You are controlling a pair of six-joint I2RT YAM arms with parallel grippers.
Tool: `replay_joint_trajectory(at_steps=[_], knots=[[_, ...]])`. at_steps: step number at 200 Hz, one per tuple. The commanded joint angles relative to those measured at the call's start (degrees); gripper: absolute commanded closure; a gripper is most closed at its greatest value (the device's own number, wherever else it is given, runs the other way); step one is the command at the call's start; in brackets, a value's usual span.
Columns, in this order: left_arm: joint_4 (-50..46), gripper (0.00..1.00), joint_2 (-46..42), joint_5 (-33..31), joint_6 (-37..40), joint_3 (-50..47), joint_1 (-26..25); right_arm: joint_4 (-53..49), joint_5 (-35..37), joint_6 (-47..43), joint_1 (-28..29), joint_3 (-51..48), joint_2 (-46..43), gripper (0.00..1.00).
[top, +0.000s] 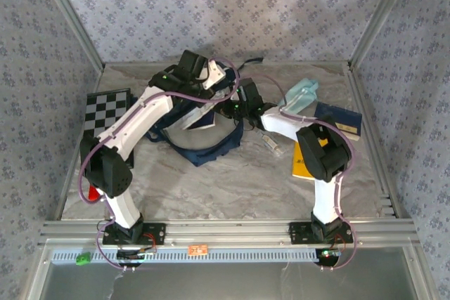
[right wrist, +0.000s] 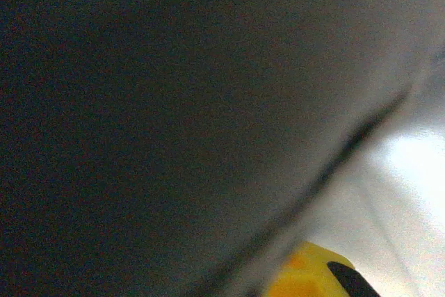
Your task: Pack books, pencil case, and school supplies into a backpack
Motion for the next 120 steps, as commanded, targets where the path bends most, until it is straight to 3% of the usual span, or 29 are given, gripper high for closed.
replay_joint_trajectory(at_steps=[1, 27, 53, 82, 120], knots=[[3.3, 1.0, -4.0, 4.9, -0.1, 3.7, -0.9, 3.8, -0.2, 1.0, 1.6, 2.5, 2.9, 0.84], [3.6, 1.0, -4.3, 5.3, -0.6, 3.2, -0.4, 6.5, 1.5, 0.5, 2.2, -0.6, 1.6, 0.81], [4.5, 1.0, -4.6, 5.6, -0.5, 2.3, -0.2, 3.1, 2.5, -1.1, 1.5, 0.2, 2.7, 0.8], [4.0, 1.0, -4.3, 5.8, -0.7, 2.2, 0.2, 1.3, 1.5, -1.6, -0.4, -1.9, 0.1, 0.6], [5.0, 1.0, -4.9, 6.3, -1.0, 0.5, 0.3, -9.4, 3.7, -4.4, 1.6, -6.9, -7.3, 0.56]])
